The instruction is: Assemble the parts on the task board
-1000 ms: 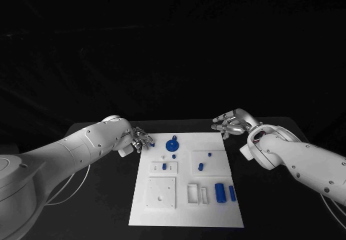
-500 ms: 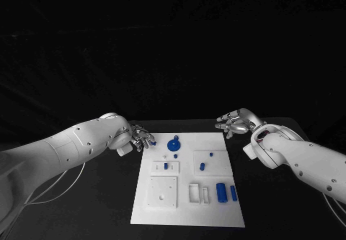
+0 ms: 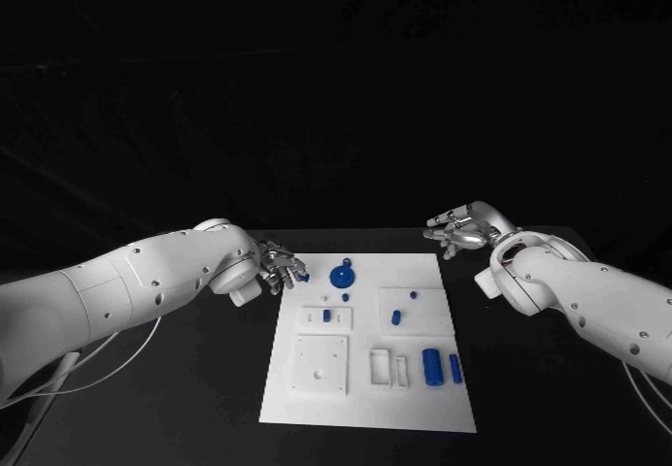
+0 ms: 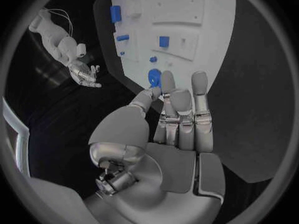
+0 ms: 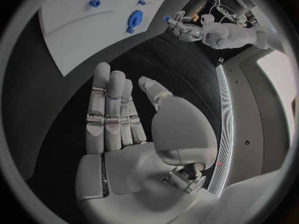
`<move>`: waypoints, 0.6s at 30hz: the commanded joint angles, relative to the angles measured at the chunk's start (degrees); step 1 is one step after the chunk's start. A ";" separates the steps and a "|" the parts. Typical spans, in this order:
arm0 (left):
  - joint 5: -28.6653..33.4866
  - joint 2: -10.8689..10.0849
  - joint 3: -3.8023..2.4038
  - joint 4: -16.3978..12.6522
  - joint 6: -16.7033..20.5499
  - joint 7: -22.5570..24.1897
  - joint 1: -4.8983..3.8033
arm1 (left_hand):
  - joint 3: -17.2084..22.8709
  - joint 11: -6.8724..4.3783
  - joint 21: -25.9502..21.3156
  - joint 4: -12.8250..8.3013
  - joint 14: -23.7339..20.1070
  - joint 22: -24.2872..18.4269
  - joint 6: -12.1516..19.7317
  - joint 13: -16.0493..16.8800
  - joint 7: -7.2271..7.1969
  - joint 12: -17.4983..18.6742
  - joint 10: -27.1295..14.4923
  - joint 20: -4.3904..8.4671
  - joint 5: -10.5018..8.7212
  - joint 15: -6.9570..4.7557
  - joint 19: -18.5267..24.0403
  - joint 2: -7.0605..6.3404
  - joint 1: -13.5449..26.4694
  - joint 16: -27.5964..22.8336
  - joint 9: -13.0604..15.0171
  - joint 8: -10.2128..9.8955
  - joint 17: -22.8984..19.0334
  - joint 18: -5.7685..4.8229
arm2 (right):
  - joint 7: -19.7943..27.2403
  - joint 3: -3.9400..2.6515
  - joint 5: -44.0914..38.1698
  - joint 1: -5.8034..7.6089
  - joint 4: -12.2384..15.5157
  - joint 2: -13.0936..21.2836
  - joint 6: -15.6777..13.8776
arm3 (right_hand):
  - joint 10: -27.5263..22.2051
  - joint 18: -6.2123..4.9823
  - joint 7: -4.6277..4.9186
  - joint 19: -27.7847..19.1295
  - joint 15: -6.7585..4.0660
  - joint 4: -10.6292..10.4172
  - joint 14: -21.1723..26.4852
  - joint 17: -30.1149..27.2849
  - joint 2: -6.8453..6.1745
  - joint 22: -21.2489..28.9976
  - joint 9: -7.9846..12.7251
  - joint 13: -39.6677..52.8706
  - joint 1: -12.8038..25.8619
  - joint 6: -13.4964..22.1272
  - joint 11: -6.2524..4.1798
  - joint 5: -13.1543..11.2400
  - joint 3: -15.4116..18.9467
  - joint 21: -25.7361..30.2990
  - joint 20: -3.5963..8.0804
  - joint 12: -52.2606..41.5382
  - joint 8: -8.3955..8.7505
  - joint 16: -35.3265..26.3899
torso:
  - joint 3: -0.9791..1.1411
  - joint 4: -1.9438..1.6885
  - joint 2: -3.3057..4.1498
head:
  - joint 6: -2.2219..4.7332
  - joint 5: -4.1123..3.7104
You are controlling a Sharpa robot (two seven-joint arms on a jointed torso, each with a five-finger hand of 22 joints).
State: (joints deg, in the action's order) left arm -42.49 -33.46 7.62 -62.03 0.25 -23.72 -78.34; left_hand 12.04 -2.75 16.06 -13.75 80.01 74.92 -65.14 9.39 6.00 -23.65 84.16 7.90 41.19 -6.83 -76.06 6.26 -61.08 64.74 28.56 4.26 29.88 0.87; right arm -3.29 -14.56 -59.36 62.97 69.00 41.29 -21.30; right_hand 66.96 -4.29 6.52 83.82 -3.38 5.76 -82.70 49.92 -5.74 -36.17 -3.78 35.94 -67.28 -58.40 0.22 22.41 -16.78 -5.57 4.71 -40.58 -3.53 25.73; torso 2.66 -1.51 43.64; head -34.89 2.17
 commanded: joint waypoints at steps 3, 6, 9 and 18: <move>-1.04 -0.84 0.96 -3.09 4.80 -1.77 -0.08 | 2.37 -0.73 0.39 -2.21 0.99 1.04 -6.94 -0.15 -5.40 -0.52 2.67 0.50 0.54 -0.46 0.03 0.22 0.58 0.00 0.44 -0.24 0.18 0.06 | 1.39 -0.03 1.48 0.01 -0.52 -0.24 0.72 | -0.32 -0.14 0.12 1.75 -0.08 0.12 -0.49 0.02 -0.13 0.08 0.05 0.01 -0.22 0.37 -0.18 0.27 0.06 -0.30 -0.25 -0.28 -0.07 -0.10 | -0.15 -0.45 -0.59 | -0.84 0.02; -1.16 -1.36 1.63 -4.56 6.49 -1.78 0.02 | 2.45 -0.76 0.49 -2.24 1.08 1.03 -7.06 -0.16 -5.45 -0.75 2.68 0.52 0.68 -0.48 0.00 0.15 0.65 -0.01 0.59 -0.22 0.27 0.07 | 1.92 -0.03 1.93 0.00 -1.03 -0.33 0.62 | -0.25 -0.14 0.10 1.82 -0.11 0.16 -0.56 0.05 -0.10 0.08 0.05 0.04 -0.17 0.28 -0.21 0.51 -0.04 -0.39 -0.21 -0.34 -0.06 -0.04 | -0.17 -0.71 -0.80 | -1.07 -0.03; -1.11 -1.99 2.39 -6.00 8.40 -1.70 0.10 | 2.51 -0.90 0.73 -2.22 1.38 1.04 -7.31 -0.03 -5.58 -1.51 2.67 0.52 0.97 -0.48 -0.16 -0.02 0.89 0.19 0.79 -0.24 0.50 0.10 | 2.35 -0.02 2.37 0.00 -1.62 -0.47 0.55 | -0.25 -0.14 0.10 1.82 -0.11 0.16 -0.56 0.05 -0.10 0.08 0.05 0.04 -0.17 0.28 -0.21 0.51 -0.04 -0.39 -0.21 -0.34 -0.06 -0.04 | -0.17 -0.83 -0.93 | -1.38 -0.06; -0.98 -3.49 4.60 -9.85 12.31 -1.34 0.54 | 2.45 -0.88 0.83 -2.17 1.34 1.01 -7.64 0.06 -5.69 -2.04 2.71 0.50 1.00 -0.51 -0.13 -0.07 1.17 0.32 0.98 -0.19 0.70 0.13 | 2.93 -0.02 2.95 0.00 -2.49 -0.65 0.57 | -0.43 -0.11 0.14 1.63 -0.07 0.40 -0.34 0.05 -0.08 0.23 0.06 -0.03 -0.05 0.36 -0.17 0.71 -0.38 -0.47 -0.22 -0.19 -0.04 -0.16 | -0.18 -0.88 -0.91 | -1.80 0.04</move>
State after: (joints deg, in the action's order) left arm -43.26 -36.90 12.22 -71.35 9.25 -25.20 -77.91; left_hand 12.83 -2.95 16.72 -14.55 80.61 74.90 -65.60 9.39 5.89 -25.37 84.35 8.10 41.90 -7.06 -76.27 5.56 -59.99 64.74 29.49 4.14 30.54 0.88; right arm -1.62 -14.56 -57.08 62.97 66.55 40.71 -21.26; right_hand 66.96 -4.30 6.52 83.82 -3.57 6.01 -82.90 49.92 -5.74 -35.99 -3.78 35.94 -67.28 -58.41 0.22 22.85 -17.03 -5.89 4.71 -40.58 -3.53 25.73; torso 2.46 -2.39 42.71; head -36.63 2.13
